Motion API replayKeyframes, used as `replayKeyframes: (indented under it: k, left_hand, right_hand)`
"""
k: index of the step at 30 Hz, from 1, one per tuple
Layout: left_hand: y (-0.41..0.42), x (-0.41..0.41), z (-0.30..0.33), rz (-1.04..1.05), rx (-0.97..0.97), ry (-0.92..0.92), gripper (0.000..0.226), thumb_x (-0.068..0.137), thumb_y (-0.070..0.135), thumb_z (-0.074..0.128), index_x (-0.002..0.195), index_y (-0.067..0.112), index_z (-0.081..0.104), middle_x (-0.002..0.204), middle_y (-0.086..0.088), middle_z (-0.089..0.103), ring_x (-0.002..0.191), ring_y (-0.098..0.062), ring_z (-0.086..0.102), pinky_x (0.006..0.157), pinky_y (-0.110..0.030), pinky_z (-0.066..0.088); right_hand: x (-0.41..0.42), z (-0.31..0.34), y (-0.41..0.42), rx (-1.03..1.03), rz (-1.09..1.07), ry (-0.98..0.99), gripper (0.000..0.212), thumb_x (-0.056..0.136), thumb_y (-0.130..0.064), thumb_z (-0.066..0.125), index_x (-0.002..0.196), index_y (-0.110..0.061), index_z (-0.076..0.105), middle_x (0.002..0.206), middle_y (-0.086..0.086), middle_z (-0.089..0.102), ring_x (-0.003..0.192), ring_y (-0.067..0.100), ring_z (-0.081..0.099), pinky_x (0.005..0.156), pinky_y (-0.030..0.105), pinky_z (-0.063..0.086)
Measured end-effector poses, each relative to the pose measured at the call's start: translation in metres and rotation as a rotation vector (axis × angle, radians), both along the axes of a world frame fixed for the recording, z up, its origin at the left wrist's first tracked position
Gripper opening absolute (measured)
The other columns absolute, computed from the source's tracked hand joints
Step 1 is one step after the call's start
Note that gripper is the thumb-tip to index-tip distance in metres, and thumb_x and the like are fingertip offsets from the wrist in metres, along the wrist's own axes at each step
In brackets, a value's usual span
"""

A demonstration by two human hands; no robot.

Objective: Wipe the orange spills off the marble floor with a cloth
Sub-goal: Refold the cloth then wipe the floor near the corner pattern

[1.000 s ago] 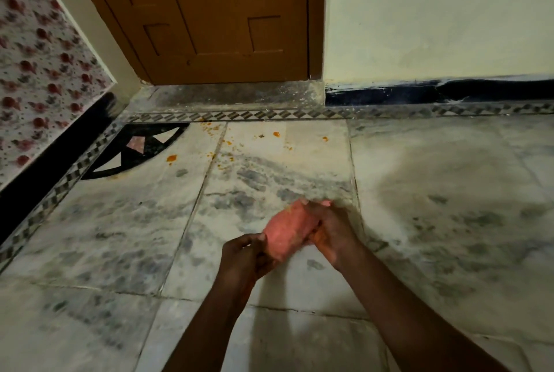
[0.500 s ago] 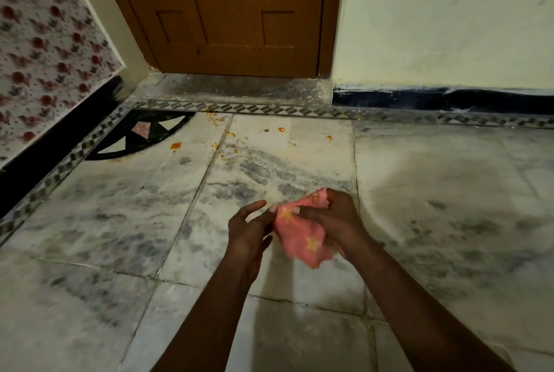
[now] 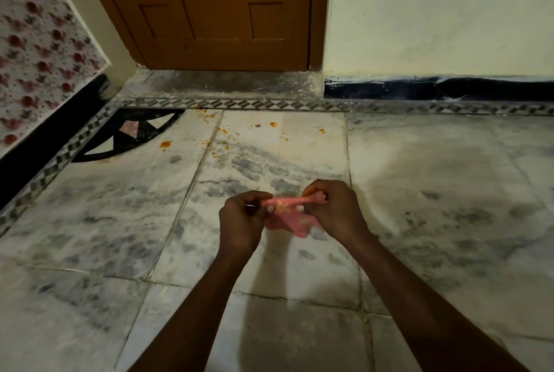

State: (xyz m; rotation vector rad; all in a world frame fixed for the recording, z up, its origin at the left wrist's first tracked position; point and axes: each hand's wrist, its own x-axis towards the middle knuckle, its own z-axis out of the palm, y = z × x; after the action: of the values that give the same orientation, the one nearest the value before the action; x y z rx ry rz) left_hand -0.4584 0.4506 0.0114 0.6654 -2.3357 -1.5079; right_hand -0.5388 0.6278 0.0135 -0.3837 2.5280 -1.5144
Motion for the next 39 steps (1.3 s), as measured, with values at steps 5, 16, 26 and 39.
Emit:
replayKeyframes:
  k: [5,16,26,39]
  left_hand:
    - [-0.004,-0.018,-0.007,-0.056,-0.197,0.005,0.011,0.092,0.006,0.077,0.094,0.015,0.083,0.087,0.000,0.071,0.082,-0.018,0.068,0.067,-0.012,0.045]
    - [-0.006,-0.136,-0.003,-0.191,-0.248,0.208,0.008,0.096,0.014,0.074,0.102,0.015,0.079,0.098,-0.005,0.069,0.078,-0.007,0.066,0.070,-0.018,0.051]
    - [-0.067,-0.111,-0.138,-0.172,-0.770,-0.078,0.056,0.100,0.046,0.048,0.147,0.015,0.054,0.154,-0.009,0.054,0.140,-0.029,0.051,0.105,-0.046,0.042]
    - [-0.074,-0.121,-0.131,-0.176,-0.712,-0.300,0.060,0.099,0.037,0.040,0.157,0.021,0.046,0.172,-0.008,0.032,0.156,-0.028,0.035,0.117,-0.053,0.034]
  right_hand:
    - [-0.023,-0.008,-0.002,0.133,-0.026,0.097,0.022,0.052,-0.046,0.086,0.055,-0.044,0.064,0.084,0.014,0.070,0.087,0.026,0.067,0.077,0.028,0.048]
    - [-0.108,0.019,-0.003,0.272,-0.198,0.417,0.020,0.072,-0.008,0.088,0.087,-0.017,0.077,0.105,0.013,0.064,0.103,0.035,0.062,0.076,0.036,0.051]
    - [-0.140,-0.090,-0.031,0.575,0.083,0.255,0.059,0.093,-0.040,0.042,0.142,-0.013,0.060,0.160,0.016,0.046,0.151,0.038,0.039,0.114,0.059,0.042]
    - [-0.177,-0.103,-0.063,1.026,0.376,0.028,0.095,0.089,-0.078,0.000,0.166,-0.024,-0.007,0.175,0.009,0.003,0.155,0.056,0.016,0.113,0.079,0.026]
